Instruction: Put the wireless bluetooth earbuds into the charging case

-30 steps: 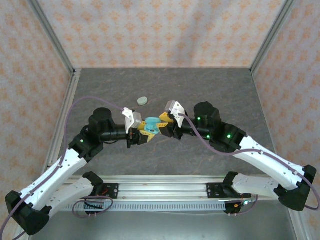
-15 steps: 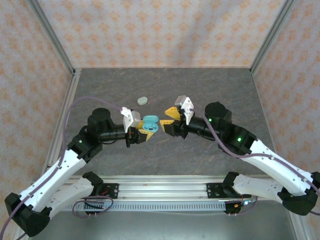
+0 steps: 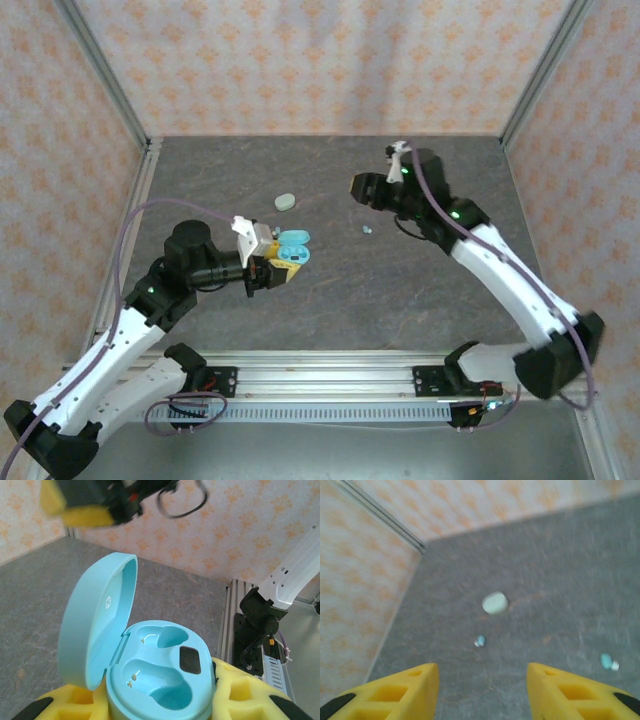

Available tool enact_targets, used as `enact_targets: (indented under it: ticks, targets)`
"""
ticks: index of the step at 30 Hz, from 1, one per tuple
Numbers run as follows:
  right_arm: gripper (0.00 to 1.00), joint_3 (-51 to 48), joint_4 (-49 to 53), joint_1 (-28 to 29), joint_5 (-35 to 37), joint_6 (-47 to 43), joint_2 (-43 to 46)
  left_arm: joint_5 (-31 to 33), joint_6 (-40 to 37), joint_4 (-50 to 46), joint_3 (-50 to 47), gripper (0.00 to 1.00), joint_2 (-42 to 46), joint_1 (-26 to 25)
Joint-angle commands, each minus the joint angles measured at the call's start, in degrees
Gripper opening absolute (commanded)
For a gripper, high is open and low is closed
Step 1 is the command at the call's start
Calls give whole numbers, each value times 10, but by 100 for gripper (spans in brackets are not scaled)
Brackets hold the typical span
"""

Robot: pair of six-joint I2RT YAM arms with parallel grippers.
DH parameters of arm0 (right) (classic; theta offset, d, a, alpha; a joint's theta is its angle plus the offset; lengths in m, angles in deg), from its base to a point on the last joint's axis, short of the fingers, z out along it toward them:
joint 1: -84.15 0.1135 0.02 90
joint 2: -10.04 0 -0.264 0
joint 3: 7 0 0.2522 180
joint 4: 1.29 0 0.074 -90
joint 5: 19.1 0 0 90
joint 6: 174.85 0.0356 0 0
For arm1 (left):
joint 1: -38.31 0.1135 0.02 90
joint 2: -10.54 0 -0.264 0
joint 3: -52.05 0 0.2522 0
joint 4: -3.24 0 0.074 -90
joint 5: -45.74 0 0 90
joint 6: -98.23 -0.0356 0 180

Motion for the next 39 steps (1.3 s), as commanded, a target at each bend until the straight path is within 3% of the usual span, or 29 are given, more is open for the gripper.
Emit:
enact_targets:
  ticks: [1,6,9,13,17,22,27,39]
  targets:
    - [50,50,42,0,-46,72,-93,12,3,-12,-2,27,16,7]
    - [46,121,29,20,-97,114,-250,22,1,-29,-1,27,37,9]
    - [45,190,46,51,-83,122,-348,28,-1,-42,-2,27,48,10]
    - [36,295,79,93,-38,155,-473,36,0,-51,-8,27,60,10]
    - [35,393,105,125,-6,171,-567,39,1,-58,-9,27,70,11]
    - [33,468,135,145,44,167,-620,40,0,-61,-10,27,75,11]
    - [31,480,140,147,82,160,-628,39,-3,-56,-17,27,74,11]
    - [31,547,169,152,88,144,-679,42,-13,-56,-17,26,66,12]
